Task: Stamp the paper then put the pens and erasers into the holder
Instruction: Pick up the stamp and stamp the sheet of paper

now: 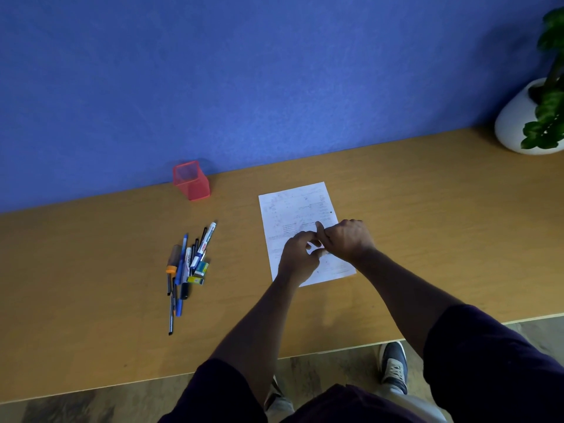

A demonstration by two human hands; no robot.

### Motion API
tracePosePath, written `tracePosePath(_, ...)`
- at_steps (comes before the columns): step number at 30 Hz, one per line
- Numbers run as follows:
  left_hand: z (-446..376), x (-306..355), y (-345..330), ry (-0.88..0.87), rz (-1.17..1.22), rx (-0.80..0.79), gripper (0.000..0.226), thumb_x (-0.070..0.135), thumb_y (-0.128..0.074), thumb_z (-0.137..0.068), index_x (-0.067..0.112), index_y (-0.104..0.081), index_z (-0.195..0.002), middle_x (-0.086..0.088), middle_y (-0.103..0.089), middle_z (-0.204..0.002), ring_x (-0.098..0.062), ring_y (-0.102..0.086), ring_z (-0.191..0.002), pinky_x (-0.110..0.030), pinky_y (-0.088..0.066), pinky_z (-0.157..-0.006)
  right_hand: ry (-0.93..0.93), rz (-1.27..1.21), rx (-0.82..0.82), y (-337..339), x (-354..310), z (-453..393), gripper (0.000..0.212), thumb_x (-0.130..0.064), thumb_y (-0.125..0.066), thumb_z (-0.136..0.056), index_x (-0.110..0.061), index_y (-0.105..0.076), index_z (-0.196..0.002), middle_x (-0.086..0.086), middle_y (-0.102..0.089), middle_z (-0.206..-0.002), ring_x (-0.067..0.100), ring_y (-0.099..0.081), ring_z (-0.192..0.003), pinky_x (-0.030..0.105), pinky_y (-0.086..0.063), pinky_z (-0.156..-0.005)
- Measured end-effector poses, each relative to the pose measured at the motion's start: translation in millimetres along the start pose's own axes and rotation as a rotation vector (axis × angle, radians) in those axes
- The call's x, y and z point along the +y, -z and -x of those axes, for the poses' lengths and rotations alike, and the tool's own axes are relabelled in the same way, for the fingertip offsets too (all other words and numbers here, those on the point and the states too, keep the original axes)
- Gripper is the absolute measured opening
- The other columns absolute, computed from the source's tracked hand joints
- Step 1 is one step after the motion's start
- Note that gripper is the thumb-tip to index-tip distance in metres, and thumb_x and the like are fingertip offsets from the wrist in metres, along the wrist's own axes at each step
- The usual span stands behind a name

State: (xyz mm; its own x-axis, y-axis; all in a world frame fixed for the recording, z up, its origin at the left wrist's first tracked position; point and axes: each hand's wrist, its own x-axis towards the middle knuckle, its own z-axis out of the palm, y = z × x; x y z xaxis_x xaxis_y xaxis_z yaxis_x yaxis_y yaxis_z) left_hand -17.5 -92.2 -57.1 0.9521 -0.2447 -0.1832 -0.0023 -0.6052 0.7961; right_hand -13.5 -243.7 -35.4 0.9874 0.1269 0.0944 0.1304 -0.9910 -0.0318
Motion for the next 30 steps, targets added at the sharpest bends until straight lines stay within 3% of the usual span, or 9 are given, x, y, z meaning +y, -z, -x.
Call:
tracePosePath(6,9.1,-17.5,2.3,0.038,-0.127,-0.013,0.021,0.019,-0.072,-0.091,0.032,-0.07,-0.107,0.018,-0.068,-0.111,-0.003,-0.056,-0.096,-0.02,-0.048,-0.085,-0.019,-0.054,-0.031,-7.4,8.4,8.2,0.067,-0.042,-0.03,-0.104,-0.01,-0.063,-0.055,0.001,-0.062,-0.05,0.025,-0.059,-0.048,0.027,-0.046,-0.053)
tracePosePath(12,12.2,-14.0,-5.3,0.011,-0.054,-0.031,0.017,0.026,-0.078,-0.085,0.028,-0.075,-0.102,0.016,-0.071,-0.102,-0.003,-0.06,-0.086,-0.016,-0.045,-0.073,0.014,-0.1,-0.069,-10.3,14.2,8.7,0.065,-0.043,-0.035,-0.104,-0.014,-0.04,-0.045,-0.001,-0.044,-0.043,0.023,-0.048,-0.042,0.028,-0.043,-0.051)
tracePosePath(17,7.9,-4.8,-11.9,-0.048,-0.059,-0.041,0.018,0.032,-0.08,-0.081,0.025,-0.08,-0.098,0.011,-0.077,-0.097,-0.007,-0.066,-0.083,-0.025,-0.053,-0.079,0.014,-0.067,-0.133,-13.8,15.2,11.5,0.063,-0.048,-0.032,-0.103,-0.017,-0.058,-0.056,0.001,-0.05,-0.049,0.024,-0.053,-0.051,0.027,-0.031,-0.053)
tracePosePath(22,4.9,-6.0,-13.7,-0.097,-0.116,-0.096,0.02,0.03,-0.08,-0.081,0.022,-0.08,-0.099,0.009,-0.079,-0.094,-0.005,-0.066,-0.08,-0.032,-0.057,-0.082,0.053,0.002,-0.153,-16.6,14.5,19.7,0.06,-0.049,-0.03,-0.103,-0.019,-0.048,-0.054,-0.001,-0.039,-0.047,0.021,-0.043,-0.048,0.028,-0.03,-0.053)
tracePosePath(26,5.7,-12.3,-14.7,-0.092,-0.131,-0.132,0.025,0.037,-0.083,-0.078,0.022,-0.08,-0.099,0.009,-0.079,-0.093,-0.002,-0.065,-0.076,-0.03,-0.058,-0.077,0.079,0.065,-0.181,-20.5,11.9,28.2,0.06,-0.048,-0.028,-0.104,-0.02,-0.055,-0.058,-0.002,-0.041,-0.049,0.02,-0.044,-0.047,0.026,-0.031,-0.052)
tracePosePath(30,5.3,-19.4,-15.6,-0.075,-0.126,-0.153,0.028,0.04,-0.087,-0.075,0.024,-0.08,-0.096,0.011,-0.078,-0.091,0.008,-0.063,-0.072,-0.023,-0.054,-0.07,0.125,0.078,-0.192,-24.4,11.3,32.7,0.057,-0.047,-0.028,-0.104,-0.021,-0.049,-0.058,-0.005,-0.036,-0.046,0.019,-0.046,-0.045,0.026,-0.038,-0.051)
